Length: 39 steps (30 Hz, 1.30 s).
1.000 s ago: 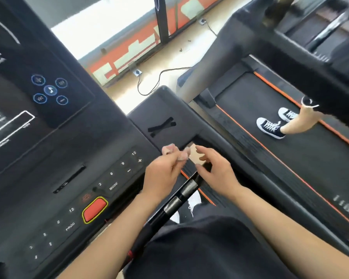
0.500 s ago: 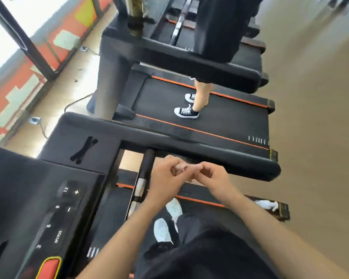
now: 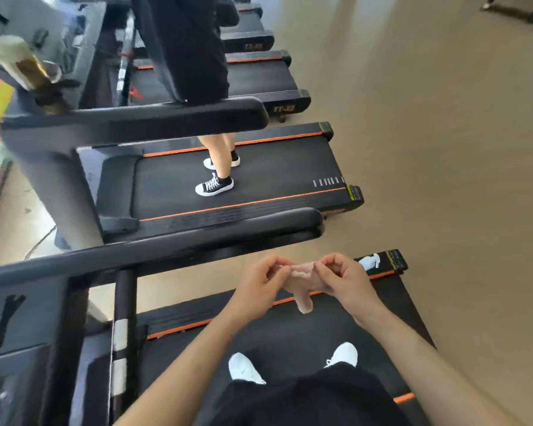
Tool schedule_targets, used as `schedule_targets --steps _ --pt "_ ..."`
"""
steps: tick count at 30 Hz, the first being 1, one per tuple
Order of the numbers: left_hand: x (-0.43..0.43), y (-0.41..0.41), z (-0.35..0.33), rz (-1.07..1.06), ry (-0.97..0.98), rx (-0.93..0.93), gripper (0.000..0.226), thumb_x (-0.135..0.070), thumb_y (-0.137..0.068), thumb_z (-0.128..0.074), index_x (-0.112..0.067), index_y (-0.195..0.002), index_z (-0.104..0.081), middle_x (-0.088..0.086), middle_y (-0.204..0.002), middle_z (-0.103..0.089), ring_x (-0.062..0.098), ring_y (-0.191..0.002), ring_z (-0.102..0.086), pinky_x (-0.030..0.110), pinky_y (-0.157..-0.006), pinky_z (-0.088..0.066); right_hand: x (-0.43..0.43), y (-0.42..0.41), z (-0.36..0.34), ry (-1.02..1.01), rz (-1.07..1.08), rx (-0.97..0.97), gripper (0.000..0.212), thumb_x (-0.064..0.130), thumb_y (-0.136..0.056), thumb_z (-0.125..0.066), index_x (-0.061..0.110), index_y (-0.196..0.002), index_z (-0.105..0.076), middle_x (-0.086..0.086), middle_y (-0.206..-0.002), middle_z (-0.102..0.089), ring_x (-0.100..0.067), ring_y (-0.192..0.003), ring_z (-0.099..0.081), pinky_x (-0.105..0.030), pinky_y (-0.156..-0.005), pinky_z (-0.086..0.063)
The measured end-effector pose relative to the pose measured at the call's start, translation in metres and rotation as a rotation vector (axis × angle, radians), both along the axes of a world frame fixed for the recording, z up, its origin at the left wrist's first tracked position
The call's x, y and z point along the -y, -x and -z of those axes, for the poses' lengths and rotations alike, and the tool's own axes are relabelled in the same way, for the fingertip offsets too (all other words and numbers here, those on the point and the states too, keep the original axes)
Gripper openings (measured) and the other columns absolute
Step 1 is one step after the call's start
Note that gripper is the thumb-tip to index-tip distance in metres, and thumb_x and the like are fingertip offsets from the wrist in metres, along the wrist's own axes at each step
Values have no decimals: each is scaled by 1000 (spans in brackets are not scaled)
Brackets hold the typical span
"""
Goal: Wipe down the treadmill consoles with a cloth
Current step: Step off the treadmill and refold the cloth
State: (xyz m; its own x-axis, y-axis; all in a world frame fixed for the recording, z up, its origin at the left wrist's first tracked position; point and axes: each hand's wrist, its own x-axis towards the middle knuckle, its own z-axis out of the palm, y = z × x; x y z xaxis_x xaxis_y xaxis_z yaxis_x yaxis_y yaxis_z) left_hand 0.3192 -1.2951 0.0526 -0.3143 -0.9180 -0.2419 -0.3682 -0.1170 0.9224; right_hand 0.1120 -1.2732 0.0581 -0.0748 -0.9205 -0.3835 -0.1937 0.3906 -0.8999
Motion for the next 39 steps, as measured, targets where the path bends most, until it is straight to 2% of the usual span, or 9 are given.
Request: schedule_targets --steps 5,9,12,17,20,23,28,35,39 --pt "1 109 4 183 -67 37 15 -49 -89 -67 -40 -101 -69 -9 -97 -74 10 -93 -69 38 -83 -60 -28 100 15 -21 113 -22 10 21 -98 -63 15 -92 -69 -12 -88 -72 -16 -80 -64 -28 -72 -51" --pt "-2 205 5 250 -65 70 10 -44 -93 -65 -39 -89 -72 -17 -85 -73 3 -80 -65 21 -69 -50 -57 190 31 -45 185 -35 13 24 -98 -64 21 -88 -71 -11 -86 -72 -25 -80 -66 -31 -70 -53" --pt "-5 282 12 281 -126 110 18 -35 -98 -64 -33 -82 -71 -17 -69 -69 2 -63 -59 21 -61 -44 -78 254 37 -80 238 11 13 27 -100 -62 22 -94 -72 -4 -90 -74 -14 -85 -67 -19 -70 -53" --pt "-17 398 19 375 -214 115 27 -36 -102 -59 -22 -83 -71 6 -71 -73 23 -64 -64 39 -63 -51 -116 341 45 -89 268 197 26 31 -103 -55 26 -122 -71 9 -116 -75 -2 -113 -66 -19 -98 -50" --pt "-23 454 15 407 -296 61 26 -29 -104 -57 -15 -87 -71 -1 -70 -73 10 -64 -67 21 -60 -51 -137 379 54 -101 374 169 26 31 -95 -69 31 -121 -70 6 -108 -75 -3 -100 -69 -18 -89 -52" --pt "-20 503 20 452 -377 28 23 -29 -104 -58 -13 -98 -73 -1 -84 -76 9 -74 -70 21 -66 -53 -149 413 64 -112 445 99 31 26 -88 -77 38 -115 -68 5 -97 -73 -5 -85 -65 -14 -79 -50" --pt "-1 589 40 603 -426 34 15 -25 -94 -73 -15 -106 -74 2 -97 -78 11 -89 -74 25 -78 -59 -167 477 81 -194 663 27 5 22 -91 -73 25 -95 -73 0 -89 -74 -15 -81 -68 -32 -78 -53" --pt "30 733 76 677 -352 69 16 -23 -96 -72 -8 -92 -76 3 -72 -67 6 -63 -57 20 -60 -48 -164 595 90 -280 863 -51 13 16 -92 -71 25 -84 -71 -2 -86 -74 -12 -79 -65 -41 -83 -53" --pt "43 814 75 818 -360 55 25 -29 -96 -70 -7 -87 -77 -10 -58 -60 2 -55 -51 18 -56 -42 -138 667 84 -272 929 -99 17 24 -91 -73 28 -107 -68 7 -105 -71 -13 -96 -68 -37 -93 -56"
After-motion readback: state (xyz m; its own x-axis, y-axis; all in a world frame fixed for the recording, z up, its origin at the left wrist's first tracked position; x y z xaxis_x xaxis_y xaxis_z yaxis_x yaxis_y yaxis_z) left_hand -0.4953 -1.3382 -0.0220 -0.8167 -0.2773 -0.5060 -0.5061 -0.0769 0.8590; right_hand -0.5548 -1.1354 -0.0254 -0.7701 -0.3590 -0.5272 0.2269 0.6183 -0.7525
